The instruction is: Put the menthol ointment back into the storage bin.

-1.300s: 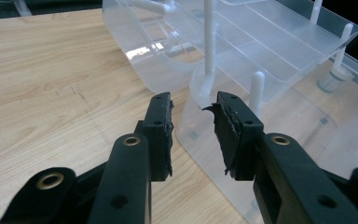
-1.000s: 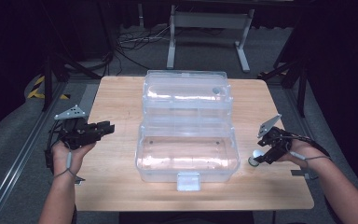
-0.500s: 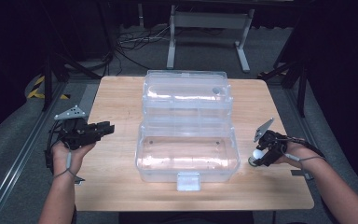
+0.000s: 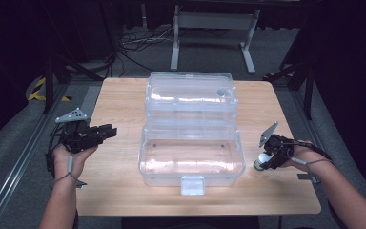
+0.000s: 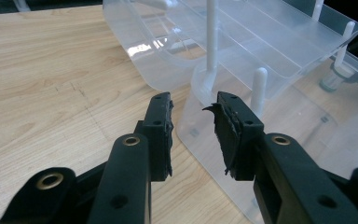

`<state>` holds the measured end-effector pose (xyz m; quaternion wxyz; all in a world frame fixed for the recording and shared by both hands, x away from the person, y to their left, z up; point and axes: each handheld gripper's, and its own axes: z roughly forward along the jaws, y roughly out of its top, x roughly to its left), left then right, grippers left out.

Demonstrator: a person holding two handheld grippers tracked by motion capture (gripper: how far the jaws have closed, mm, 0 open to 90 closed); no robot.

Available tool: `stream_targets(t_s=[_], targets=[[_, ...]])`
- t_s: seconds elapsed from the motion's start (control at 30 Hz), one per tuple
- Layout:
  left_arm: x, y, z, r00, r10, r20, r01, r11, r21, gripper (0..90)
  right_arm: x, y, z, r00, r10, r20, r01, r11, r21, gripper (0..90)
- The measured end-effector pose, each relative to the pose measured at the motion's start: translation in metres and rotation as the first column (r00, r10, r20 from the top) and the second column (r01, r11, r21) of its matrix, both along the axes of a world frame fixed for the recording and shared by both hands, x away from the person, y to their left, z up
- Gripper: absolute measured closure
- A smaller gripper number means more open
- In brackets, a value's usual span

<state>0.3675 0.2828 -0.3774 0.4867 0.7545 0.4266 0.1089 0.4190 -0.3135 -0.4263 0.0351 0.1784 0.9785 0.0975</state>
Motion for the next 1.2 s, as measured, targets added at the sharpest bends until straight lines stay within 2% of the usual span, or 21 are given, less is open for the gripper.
stream_targets(t_s=[0.07,0.23,0.6,0.67,0.8,1.0,1.2], targets=[[0.0,0.0,0.0,1.0,-0.001,0.0,0.001,1.0,0.001,66.5,-0.001,0.0,0.003,1.0,0.003,0.002,-0.003,1.0,-0.002,50.2],[0.0,0.0,0.0,1.0,-0.003,0.002,0.003,1.0,0.001,66.5,-0.004,0.006,0.02,0.9999,0.016,0.003,-0.016,1.0,0.016,50.3],[-0.001,0.0,0.001,1.0,-0.003,0.003,0.003,1.0,0.001,66.5,-0.008,0.017,0.053,0.9966,0.075,0.033,-0.075,0.997,-0.007,50.3],[-0.001,0.0,0.001,1.0,-0.003,0.004,0.003,1.0,0.001,66.5,-0.01,0.02,0.06,0.9973,0.066,0.033,-0.065,0.998,-0.004,50.3],[-0.001,0.0,0.001,1.0,-0.003,0.004,0.003,1.0,0.003,66.5,-0.012,0.023,0.07,0.994,0.1,0.045,-0.099,0.995,-0.014,50.4],[-0.001,0.0,0.001,1.0,-0.005,0.005,0.005,1.0,0.004,66.5,-0.014,0.03,0.087,0.9924,0.107,0.061,-0.107,0.994,-0.004,50.3],[-0.001,0.0,0.001,1.0,-0.004,0.005,0.004,1.0,0.003,66.5,-0.016,0.035,0.097,0.9872,0.141,0.075,-0.14,0.99,-0.011,50.4]])
